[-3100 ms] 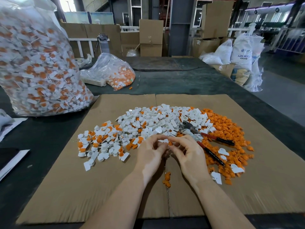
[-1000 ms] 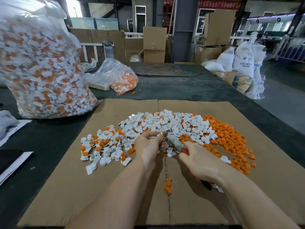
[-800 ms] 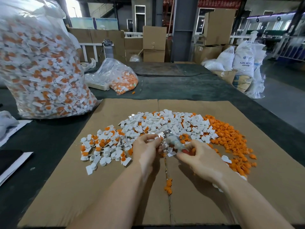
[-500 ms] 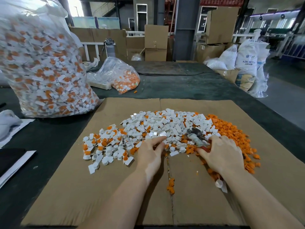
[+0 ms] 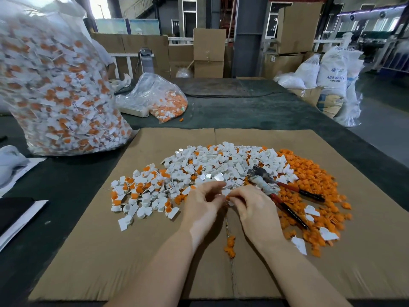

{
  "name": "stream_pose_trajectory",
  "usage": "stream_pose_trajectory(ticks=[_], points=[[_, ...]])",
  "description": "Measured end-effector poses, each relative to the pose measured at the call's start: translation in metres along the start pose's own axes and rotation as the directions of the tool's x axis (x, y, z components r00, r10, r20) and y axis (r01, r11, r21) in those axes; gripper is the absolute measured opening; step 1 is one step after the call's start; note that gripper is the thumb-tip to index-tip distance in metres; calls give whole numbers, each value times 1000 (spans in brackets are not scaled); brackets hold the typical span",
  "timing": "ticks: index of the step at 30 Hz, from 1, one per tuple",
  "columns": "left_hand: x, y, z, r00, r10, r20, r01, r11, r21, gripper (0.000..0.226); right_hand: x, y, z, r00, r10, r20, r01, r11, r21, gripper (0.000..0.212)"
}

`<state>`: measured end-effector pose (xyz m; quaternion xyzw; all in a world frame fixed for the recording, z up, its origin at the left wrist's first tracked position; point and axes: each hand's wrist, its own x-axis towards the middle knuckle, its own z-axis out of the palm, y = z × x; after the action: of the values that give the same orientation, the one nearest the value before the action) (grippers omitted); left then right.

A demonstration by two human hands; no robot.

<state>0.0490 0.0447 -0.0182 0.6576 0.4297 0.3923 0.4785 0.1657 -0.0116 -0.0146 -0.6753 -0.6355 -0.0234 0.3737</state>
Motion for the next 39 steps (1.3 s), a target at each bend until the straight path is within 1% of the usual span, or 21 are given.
stream_pose_trajectory(ticks=[2,3,7,10,14,16,19,22,26,27,29,31,34,36,39], points=[[-2,-1,1,998,38,56,-41,997,58,35,-1,0,1,999,18,-28,-17,999,41,5],[-2,-1,3,997,52,60,-58,994,94,36,-2,0,1,999,17,-37,-15,998,57,5],[-1,0,6,997,76,8,-76,985,154,31,-6,2,-1,995,50,-88,-40,993,111,14],[-1,-1,6,996,92,8,-92,979,183,31,-7,4,-3,993,72,-96,-59,990,131,17],[-1,-2,5,994,106,22,-109,973,205,28,-7,0,-3,998,8,-60,-3,995,95,11],[-1,-1,6,993,112,35,-117,970,215,28,-7,0,-2,999,1,-39,2,997,73,9],[-3,0,8,993,113,29,-117,971,211,30,-7,1,-2,998,-5,-57,9,998,58,7],[-4,1,7,992,112,-58,-103,985,135,27,-7,2,-2,995,10,-100,-3,997,73,7],[-4,1,3,957,82,-277,-64,995,71,20,-7,5,-1,983,87,-159,-70,991,111,7],[-3,0,2,942,72,-327,-52,996,69,20,-7,6,0,977,109,-186,-90,990,106,7],[-2,1,1,919,48,-392,-26,998,60,32,-7,7,1,956,159,-247,-143,986,83,8],[-1,1,0,909,0,-416,22,999,48,49,-7,9,1,931,207,-301,-205,978,40,11],[-1,1,2,904,-44,-426,114,983,142,65,-7,11,3,907,281,-315,-307,951,-35,14],[-1,1,4,904,-46,-426,141,970,196,71,-8,12,4,901,298,-314,-338,938,-80,16],[0,-1,7,905,-35,-425,158,954,256,72,-8,12,4,897,321,-303,-379,912,-157,21]])
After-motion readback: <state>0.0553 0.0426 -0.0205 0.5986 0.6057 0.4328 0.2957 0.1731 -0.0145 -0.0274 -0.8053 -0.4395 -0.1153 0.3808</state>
